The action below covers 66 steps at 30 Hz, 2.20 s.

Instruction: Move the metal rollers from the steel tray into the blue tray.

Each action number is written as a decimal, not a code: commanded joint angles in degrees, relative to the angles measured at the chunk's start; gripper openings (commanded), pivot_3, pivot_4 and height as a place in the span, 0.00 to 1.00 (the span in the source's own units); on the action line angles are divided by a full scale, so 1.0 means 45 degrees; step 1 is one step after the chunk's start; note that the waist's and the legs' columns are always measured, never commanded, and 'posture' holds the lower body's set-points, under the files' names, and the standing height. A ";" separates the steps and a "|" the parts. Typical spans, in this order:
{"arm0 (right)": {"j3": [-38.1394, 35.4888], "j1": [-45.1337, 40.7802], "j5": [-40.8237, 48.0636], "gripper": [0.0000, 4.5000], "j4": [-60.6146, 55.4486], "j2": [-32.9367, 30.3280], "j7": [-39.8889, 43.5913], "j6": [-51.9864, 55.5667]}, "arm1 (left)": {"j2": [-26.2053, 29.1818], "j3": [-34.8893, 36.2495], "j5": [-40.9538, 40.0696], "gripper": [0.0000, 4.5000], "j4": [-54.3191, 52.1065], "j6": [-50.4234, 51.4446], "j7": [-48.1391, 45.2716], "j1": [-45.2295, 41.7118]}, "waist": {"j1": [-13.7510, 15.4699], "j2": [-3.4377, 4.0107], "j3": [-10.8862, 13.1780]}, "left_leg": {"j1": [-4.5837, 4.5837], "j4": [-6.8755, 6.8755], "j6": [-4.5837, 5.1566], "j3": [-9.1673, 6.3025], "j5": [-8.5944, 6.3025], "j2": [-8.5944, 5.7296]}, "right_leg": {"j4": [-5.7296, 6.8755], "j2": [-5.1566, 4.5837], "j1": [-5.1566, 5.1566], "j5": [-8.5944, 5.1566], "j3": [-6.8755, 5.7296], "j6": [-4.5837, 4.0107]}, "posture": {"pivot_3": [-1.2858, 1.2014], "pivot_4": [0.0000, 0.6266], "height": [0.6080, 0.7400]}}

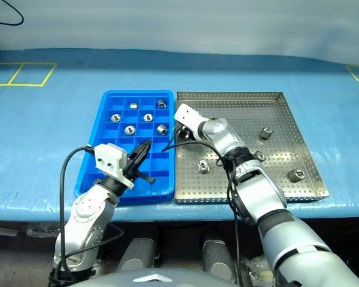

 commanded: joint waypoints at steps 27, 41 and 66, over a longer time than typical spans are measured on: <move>0.0410 0.1240 0.0688 0.40 -0.7366 0.3496 -0.1225 0.3882 | 0.0136 0.2938 0.0039 0.00 -0.2335 -0.3144 0.1002 0.3937 | 0.0278 0.0019 0.0010 | -0.0002 -0.0012 -0.0008 0.0012 -0.0005 0.0045 | -0.0009 0.0015 -0.0020 -0.0049 -0.0028 -0.0078 | 0.66 0.24 1.00; 0.0608 0.0989 0.1335 0.40 -0.5497 0.4940 -0.0962 0.3080 | -0.0328 0.2605 0.0090 0.00 -0.3102 -0.3491 0.1283 0.5143 | 0.1088 0.0020 0.0011 | -0.0011 -0.0024 -0.0054 0.0014 -0.0032 0.0067 | -0.0022 0.0013 -0.0049 -0.0110 -0.0062 -0.0064 | 0.70 0.24 1.00; 0.0177 -0.0149 0.1712 0.69 -0.1751 0.5594 -0.1211 0.1427 | -0.0718 0.2194 0.0532 0.00 -0.3618 -0.3937 0.1894 0.6200 | 0.3559 -0.0001 -0.0003 | -0.0070 -0.0189 -0.0151 0.0023 -0.0036 0.0123 | -0.0012 0.0076 -0.0217 -0.0174 -0.0099 -0.0151 | 0.74 0.24 1.00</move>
